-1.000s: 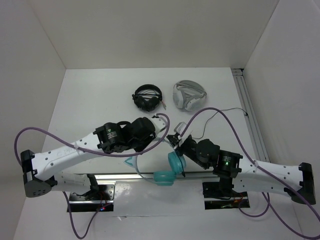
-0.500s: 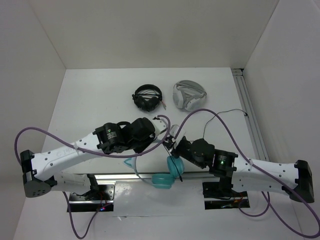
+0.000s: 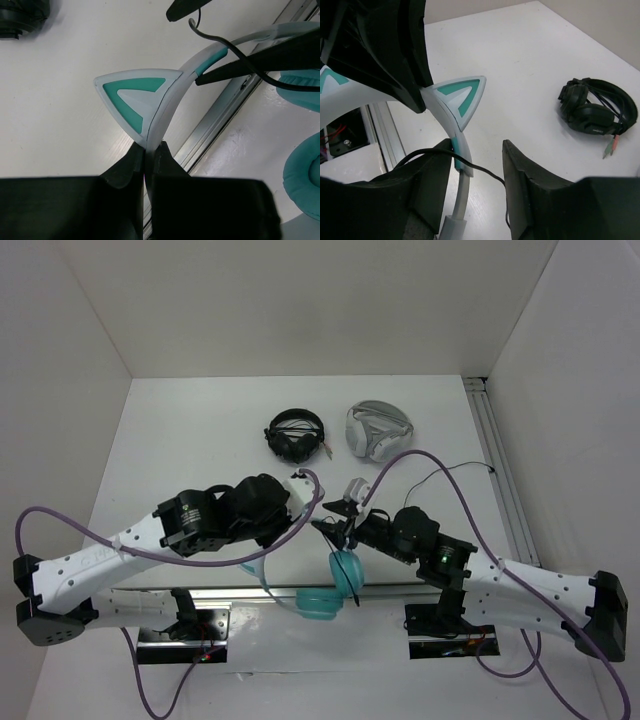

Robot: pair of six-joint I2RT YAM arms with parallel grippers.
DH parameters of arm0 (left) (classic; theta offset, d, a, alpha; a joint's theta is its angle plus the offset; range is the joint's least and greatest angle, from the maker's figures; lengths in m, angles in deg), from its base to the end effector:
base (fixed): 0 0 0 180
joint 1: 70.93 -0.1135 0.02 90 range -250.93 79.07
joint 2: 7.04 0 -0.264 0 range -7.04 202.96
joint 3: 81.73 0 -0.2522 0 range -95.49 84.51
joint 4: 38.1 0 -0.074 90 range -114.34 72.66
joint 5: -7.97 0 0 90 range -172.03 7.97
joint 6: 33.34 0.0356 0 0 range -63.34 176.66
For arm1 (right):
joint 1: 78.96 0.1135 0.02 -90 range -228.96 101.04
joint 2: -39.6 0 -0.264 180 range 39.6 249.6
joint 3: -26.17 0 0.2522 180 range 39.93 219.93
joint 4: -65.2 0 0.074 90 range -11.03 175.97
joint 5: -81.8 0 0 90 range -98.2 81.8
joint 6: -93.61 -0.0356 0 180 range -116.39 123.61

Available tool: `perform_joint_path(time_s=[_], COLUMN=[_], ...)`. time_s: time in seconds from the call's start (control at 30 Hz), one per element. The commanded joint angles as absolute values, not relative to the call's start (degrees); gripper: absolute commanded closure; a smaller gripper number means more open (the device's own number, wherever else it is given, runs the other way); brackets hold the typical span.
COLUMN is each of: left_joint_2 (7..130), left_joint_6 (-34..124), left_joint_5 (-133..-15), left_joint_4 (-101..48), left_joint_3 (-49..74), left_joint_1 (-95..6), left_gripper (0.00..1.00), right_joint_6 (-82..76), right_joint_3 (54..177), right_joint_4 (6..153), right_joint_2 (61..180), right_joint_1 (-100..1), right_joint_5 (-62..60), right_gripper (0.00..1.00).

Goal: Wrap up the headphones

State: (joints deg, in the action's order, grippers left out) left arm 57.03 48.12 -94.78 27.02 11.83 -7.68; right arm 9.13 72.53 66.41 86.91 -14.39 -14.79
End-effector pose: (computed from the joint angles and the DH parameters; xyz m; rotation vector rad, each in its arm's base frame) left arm 0.1050 -0.1908 0.3731 0.9664 2.1150 -0.3854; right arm 0.0906 0.1811 0.2992 -0.8734 1.4047 0.7010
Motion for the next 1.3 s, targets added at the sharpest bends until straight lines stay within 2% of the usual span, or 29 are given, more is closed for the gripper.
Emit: perform_joint_path(time_s=[0.0,0.1,0.2,0.3,0.47,0.6,0.8,1.13,1.27], left_joint_2=[54.57,54.57,54.04,52.73,53.25,54.57,55.80,60.11,60.81], left_joint_6=[47.78,46.12,45.58,46.11,46.11,46.11,45.58,42.25,42.24], left_joint_5=[-84.22,-88.25,-89.85,-87.12,-85.02,-84.40,-85.63,-93.09,-93.28], left_joint_4=[21.89,22.50,22.51,22.51,22.51,22.51,23.04,25.40,25.94], left_joint_3=[11.21,11.21,11.21,11.21,12.35,12.88,12.88,11.13,10.60], left_joint_1=[-5.71,-5.71,-5.71,-5.71,-5.71,-5.71,-5.71,-5.71,-5.71], left_gripper=[1.00,1.00,1.00,1.00,1.00,1.00,1.00,1.00,1.00], right_joint_6=[8.36,7.83,7.21,7.21,5.72,2.91,0.62,-5.36,-4.83], right_joint_3=[71.57,74.72,75.26,75.26,75.79,78.07,78.78,80.00,79.49], right_joint_4=[62.71,66.56,67.36,66.67,65.17,64.64,64.64,60.24,61.04], right_joint_2=[86.80,87.50,89.17,90.48,90.49,91.02,92.07,91.55,92.07], right_joint_1=[-20.14,-22.80,-22.80,-22.80,-24.73,-30.95,-36.24,-40.38,-40.90], right_joint_5=[-12.70,-9.07,-17.84,-19.01,-11.73,0.73,7.18,23.25,20.98], right_gripper=[0.47,0.46,0.45,0.43,0.43,0.43,0.43,0.43,0.43])
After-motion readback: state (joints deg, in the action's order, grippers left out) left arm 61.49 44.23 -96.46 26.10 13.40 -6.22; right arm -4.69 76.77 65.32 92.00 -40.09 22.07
